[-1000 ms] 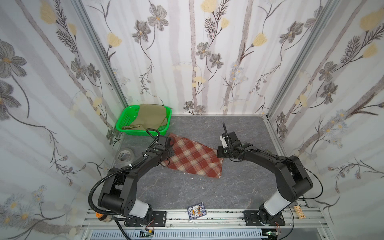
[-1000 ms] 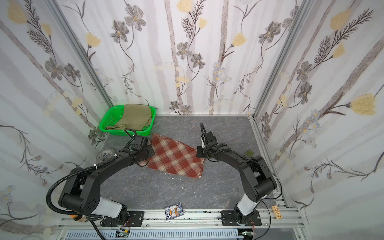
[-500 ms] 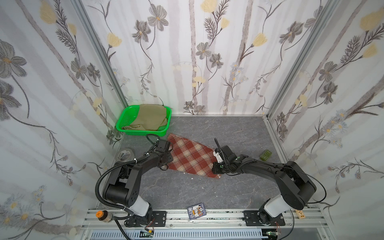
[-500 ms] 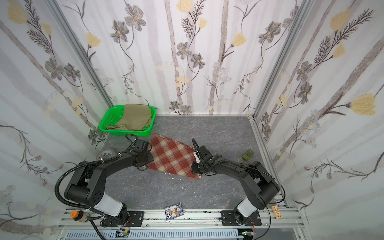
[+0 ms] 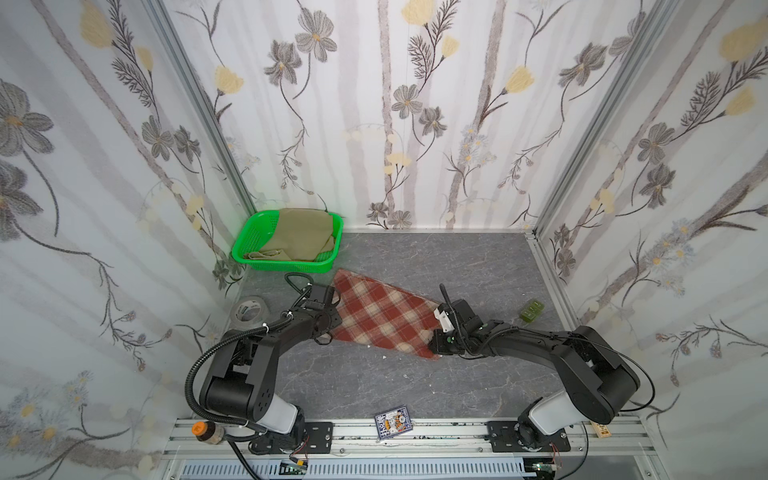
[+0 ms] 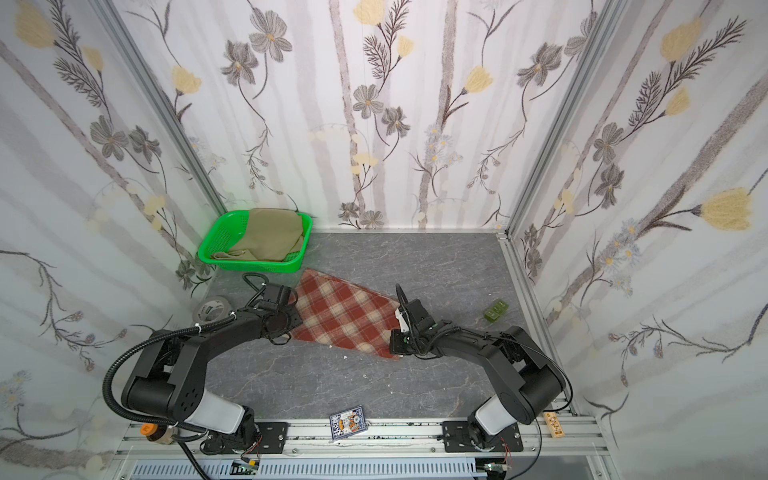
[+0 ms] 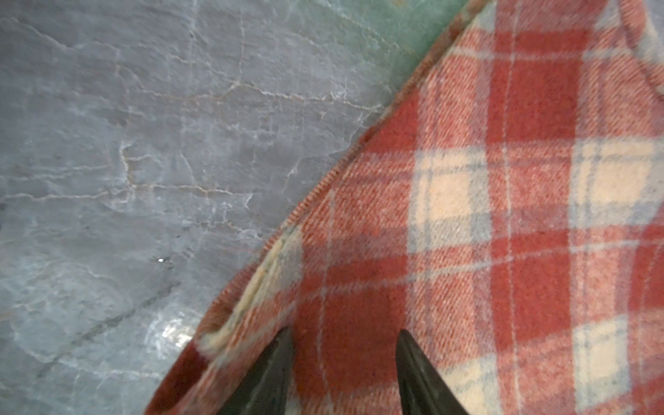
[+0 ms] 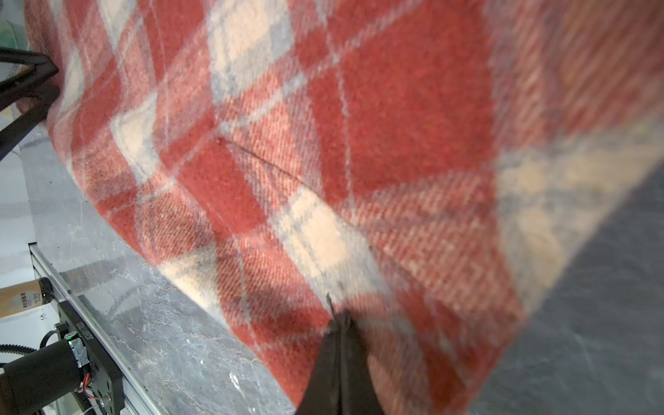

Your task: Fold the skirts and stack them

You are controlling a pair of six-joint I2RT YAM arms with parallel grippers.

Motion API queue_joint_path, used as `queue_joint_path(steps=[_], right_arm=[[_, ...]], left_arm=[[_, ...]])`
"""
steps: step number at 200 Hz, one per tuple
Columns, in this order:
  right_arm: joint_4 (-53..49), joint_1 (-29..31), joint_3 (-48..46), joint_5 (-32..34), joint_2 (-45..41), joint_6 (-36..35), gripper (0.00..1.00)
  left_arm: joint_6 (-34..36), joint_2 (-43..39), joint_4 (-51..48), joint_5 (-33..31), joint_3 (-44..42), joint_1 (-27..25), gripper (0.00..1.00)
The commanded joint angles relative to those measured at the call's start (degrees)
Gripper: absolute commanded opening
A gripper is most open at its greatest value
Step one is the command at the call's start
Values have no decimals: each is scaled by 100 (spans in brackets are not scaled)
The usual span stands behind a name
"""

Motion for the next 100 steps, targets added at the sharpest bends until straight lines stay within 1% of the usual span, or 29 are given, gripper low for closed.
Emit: queue_joint_path(steps=[1, 21, 50, 73, 84, 88, 100], right_arm=[[-868, -200, -23, 723, -38, -67, 0], [-1051, -273, 95, 822, -283, -167, 0], [-1274, -60, 518, 926, -723, -244, 0], [-1293, 134, 1039, 728, -615, -269, 0], [-1209, 159, 1083, 658, -589, -270, 0], [-1175, 158, 1084, 616, -397, -258, 0], [-1023, 158, 1016, 456, -227, -214, 0]], left_arm=[[-142, -150, -358, 45, -134, 16, 50], [-189, -448, -364, 112, -260, 14, 50], [-189, -791, -383, 173, -250, 16, 51], [-162, -799, -375, 263, -173, 16, 51], [-155, -749, -366, 289, -157, 9, 51], [-149, -717, -366, 289, -148, 8, 51], [-119, -643, -366, 249, -164, 7, 52]])
